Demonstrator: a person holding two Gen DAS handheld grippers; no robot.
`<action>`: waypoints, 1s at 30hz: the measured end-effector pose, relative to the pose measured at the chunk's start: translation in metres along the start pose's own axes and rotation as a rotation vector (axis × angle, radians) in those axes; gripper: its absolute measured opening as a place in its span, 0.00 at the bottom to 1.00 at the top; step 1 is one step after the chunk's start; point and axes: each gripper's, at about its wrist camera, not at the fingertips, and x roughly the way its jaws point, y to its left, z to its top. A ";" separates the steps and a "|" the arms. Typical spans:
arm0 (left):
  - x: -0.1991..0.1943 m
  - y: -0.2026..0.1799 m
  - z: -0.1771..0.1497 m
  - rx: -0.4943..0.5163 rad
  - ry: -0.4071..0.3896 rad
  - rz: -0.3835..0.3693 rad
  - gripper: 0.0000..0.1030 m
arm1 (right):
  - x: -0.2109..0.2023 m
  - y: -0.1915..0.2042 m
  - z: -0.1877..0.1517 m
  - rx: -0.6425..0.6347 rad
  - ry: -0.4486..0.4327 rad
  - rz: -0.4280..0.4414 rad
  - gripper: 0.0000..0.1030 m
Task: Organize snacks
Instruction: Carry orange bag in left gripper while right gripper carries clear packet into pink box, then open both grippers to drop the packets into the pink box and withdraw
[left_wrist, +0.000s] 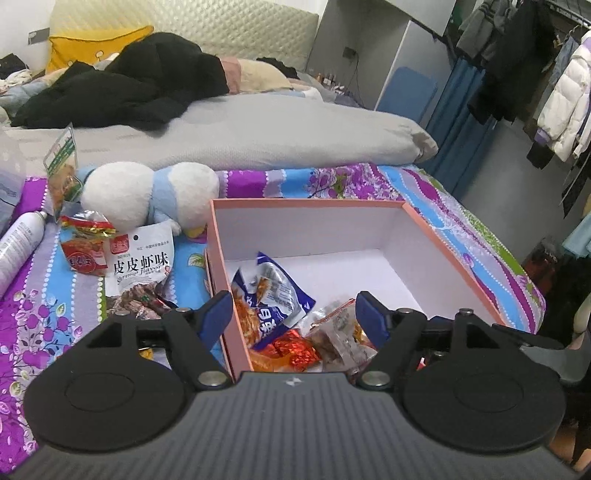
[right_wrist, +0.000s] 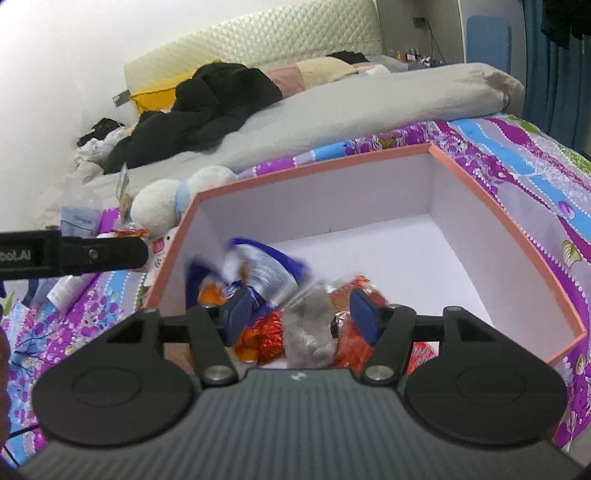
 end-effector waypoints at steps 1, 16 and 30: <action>-0.006 0.000 -0.001 -0.003 -0.008 -0.008 0.75 | -0.004 0.002 0.000 -0.003 -0.007 0.002 0.60; -0.101 0.034 -0.041 -0.003 -0.124 0.016 0.75 | -0.081 0.058 -0.030 -0.010 -0.158 0.037 0.60; -0.170 0.112 -0.102 -0.074 -0.139 0.119 0.75 | -0.096 0.135 -0.074 -0.136 -0.174 0.082 0.60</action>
